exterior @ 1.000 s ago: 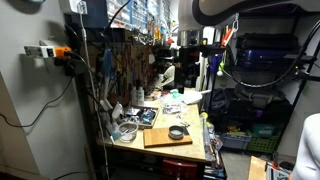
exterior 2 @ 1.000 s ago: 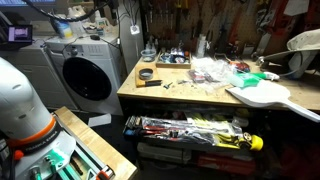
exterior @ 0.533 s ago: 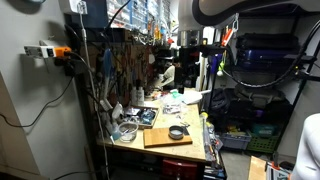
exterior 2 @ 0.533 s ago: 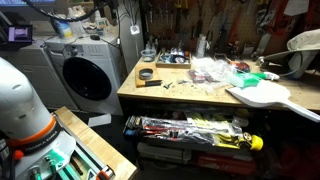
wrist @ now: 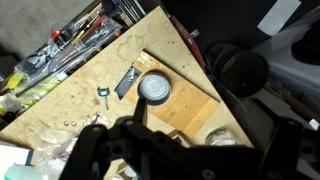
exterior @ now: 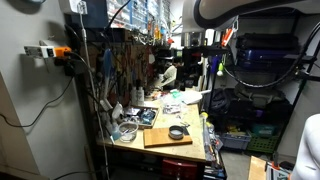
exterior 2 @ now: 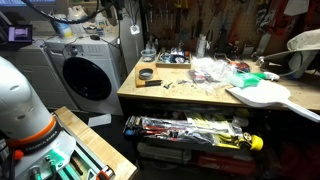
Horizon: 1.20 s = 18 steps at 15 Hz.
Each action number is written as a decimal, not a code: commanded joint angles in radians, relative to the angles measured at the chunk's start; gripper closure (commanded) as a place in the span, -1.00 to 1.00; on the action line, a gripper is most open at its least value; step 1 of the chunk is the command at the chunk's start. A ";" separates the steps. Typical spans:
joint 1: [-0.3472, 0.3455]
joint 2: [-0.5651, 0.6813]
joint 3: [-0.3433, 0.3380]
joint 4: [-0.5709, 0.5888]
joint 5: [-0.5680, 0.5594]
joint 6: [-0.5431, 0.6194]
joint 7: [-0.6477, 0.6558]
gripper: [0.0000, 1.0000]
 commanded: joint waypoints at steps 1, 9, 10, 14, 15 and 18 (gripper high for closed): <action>-0.059 -0.029 -0.047 -0.079 -0.041 0.090 0.054 -1.00; -0.246 0.002 -0.151 -0.197 -0.241 0.352 0.173 -1.00; -0.272 0.016 -0.158 -0.205 -0.273 0.387 0.204 -1.00; -0.367 0.094 -0.188 -0.220 -0.406 0.526 0.322 -1.00; -0.383 0.120 -0.195 -0.216 -0.432 0.560 0.351 -1.00; -0.420 0.194 -0.238 -0.214 -0.464 0.667 0.397 -1.00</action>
